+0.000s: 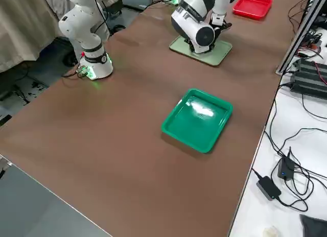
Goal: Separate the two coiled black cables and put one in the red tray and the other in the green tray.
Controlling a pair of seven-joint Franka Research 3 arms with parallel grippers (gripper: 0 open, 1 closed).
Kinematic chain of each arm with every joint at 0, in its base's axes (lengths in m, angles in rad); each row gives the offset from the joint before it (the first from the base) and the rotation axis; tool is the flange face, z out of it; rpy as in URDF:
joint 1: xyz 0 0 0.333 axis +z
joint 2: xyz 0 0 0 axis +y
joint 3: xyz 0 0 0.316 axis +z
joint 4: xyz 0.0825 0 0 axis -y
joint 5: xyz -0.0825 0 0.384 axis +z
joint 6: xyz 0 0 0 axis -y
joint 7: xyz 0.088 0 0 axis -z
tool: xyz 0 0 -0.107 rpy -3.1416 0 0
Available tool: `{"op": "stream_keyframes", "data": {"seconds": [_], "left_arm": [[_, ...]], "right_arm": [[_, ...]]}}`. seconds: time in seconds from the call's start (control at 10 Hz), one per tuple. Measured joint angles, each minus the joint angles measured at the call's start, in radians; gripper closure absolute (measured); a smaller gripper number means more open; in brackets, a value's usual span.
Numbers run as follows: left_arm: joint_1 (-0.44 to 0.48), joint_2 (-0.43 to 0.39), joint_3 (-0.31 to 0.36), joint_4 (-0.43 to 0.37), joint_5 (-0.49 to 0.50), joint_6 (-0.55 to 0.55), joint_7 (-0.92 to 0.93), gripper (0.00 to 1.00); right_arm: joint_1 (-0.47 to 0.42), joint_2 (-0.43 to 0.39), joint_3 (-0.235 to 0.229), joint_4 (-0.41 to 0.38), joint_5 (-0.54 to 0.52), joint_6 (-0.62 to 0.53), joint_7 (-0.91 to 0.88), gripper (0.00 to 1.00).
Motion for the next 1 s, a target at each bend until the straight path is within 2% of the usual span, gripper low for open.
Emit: {"op": "stream_keyframes", "data": {"seconds": [0.2, 0.4, 0.7, 1.0], "left_arm": [[0.0, 0.001, 0.002, 0.001, 0.007, -0.001, -0.005, 0.49], [0.006, -0.005, 0.002, 0.0, 0.012, -0.006, -0.004, 0.81], [0.006, -0.014, 0.001, 0.0, 0.012, -0.003, -0.003, 0.84], [0.025, -0.118, 0.001, 0.003, 0.012, -0.06, 0.039, 0.84]], "right_arm": [[0.009, 0.0, 0.0, -0.014, 0.0, 0.015, -0.003, 0.0], [0.011, 0.001, 0.0, -0.018, 0.0, 0.019, -0.003, 0.0], [0.012, 0.001, 0.0, -0.024, 0.0, 0.024, -0.004, 0.0], [0.026, 0.001, 0.002, -0.025, 0.023, 0.039, -0.013, 0.01]]}}
